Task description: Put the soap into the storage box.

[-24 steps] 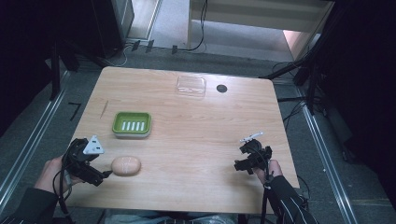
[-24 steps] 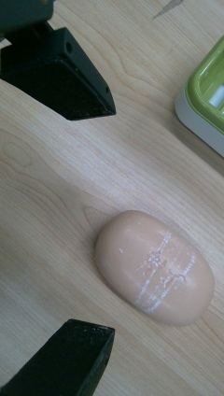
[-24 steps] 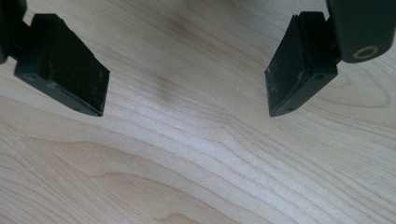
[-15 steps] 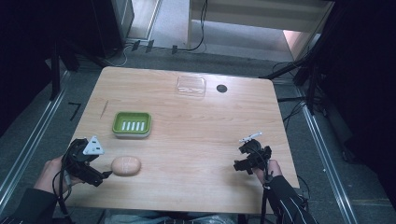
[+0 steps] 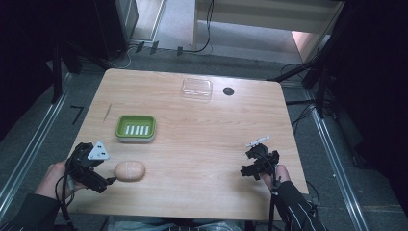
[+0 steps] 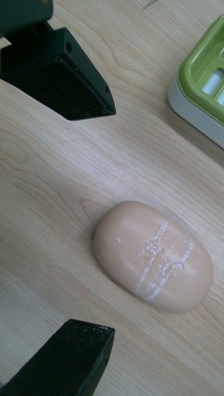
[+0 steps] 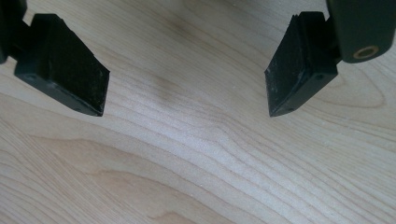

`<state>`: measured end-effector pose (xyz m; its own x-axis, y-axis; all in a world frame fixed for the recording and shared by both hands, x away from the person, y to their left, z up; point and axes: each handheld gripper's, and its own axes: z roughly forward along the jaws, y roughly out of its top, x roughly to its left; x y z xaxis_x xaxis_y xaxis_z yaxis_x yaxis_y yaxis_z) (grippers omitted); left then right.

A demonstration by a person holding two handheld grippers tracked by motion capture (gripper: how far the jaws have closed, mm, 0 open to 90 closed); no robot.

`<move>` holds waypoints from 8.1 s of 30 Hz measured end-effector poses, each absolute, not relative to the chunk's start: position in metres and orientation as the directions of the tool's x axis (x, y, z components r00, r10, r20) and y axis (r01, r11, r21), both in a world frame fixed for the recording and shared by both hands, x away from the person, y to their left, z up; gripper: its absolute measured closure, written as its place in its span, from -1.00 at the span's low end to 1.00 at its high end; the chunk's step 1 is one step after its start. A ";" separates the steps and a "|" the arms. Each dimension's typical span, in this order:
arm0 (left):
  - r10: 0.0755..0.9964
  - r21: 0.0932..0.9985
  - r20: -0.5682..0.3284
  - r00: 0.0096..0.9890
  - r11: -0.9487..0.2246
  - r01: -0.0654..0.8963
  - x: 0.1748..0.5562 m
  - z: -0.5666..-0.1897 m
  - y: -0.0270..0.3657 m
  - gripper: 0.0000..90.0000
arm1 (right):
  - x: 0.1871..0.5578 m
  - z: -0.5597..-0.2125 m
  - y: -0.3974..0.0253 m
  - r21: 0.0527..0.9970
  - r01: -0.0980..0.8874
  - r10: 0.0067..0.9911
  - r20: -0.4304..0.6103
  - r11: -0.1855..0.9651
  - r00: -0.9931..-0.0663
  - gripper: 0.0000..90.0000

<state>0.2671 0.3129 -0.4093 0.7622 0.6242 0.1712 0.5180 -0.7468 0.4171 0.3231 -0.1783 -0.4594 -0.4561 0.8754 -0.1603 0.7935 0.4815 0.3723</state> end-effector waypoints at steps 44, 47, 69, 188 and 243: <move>0.472 0.355 0.179 0.863 -0.849 0.391 0.284 -0.395 0.281 -1.00 | 0.323 -0.460 -0.177 0.367 0.799 0.879 -0.154 0.475 -0.452 -0.68; 0.453 0.342 0.177 0.874 -0.861 0.377 0.287 -0.395 0.280 -1.00 | 0.323 -0.460 -0.177 0.368 0.798 0.878 -0.155 0.477 -0.454 -0.68; 0.366 0.305 0.161 0.916 -0.901 0.307 0.300 -0.406 0.274 -1.00 | 0.324 -0.459 -0.177 0.369 0.796 0.876 -0.156 0.480 -0.456 -0.68; 0.328 0.100 0.025 0.944 -0.941 0.324 0.315 -0.451 0.248 -0.27 | 0.324 -0.459 -0.177 0.372 0.794 0.875 -0.147 0.481 -0.462 -0.68; 0.349 0.208 0.077 0.934 -0.922 0.327 0.322 -0.411 0.270 -0.27 | 0.324 -0.460 -0.178 0.368 0.797 0.877 -0.151 0.479 -0.457 -0.68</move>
<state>0.3218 0.2699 -0.4112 0.9340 0.3489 0.0767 0.3272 -0.9217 0.2084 0.3244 -0.1776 -0.4599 -0.4566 0.8767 -0.1511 0.7972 0.4786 0.3680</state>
